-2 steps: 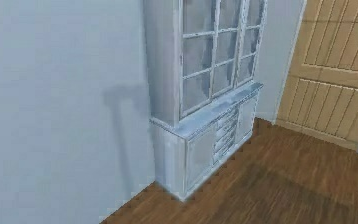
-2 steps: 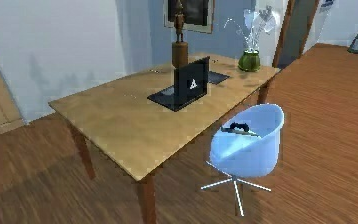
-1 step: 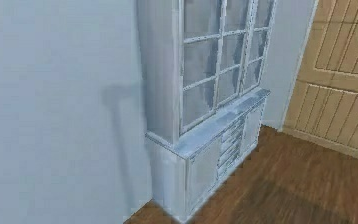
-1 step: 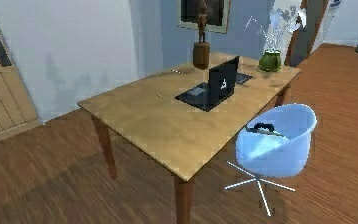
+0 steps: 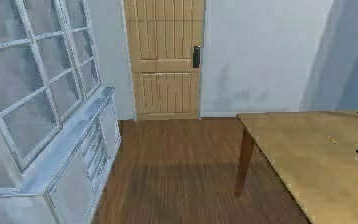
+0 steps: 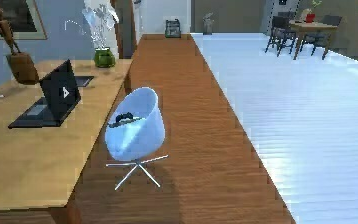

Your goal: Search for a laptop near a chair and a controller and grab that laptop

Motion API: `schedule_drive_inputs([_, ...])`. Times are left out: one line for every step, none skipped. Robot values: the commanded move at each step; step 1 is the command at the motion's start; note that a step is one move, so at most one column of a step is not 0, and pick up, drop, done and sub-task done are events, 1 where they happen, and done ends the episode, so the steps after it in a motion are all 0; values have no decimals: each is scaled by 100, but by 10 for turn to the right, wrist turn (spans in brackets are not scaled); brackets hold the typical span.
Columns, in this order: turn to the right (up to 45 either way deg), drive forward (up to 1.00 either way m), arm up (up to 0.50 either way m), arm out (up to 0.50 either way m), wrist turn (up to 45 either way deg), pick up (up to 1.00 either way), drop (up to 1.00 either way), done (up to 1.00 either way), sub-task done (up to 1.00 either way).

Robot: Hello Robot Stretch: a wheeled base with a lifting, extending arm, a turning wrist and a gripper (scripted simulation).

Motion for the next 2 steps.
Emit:
schedule_drive_inputs([0,100,0,0,0,0,0,0,0])
schedule_drive_inputs([60,0,0,0,0,0,0,0,0])
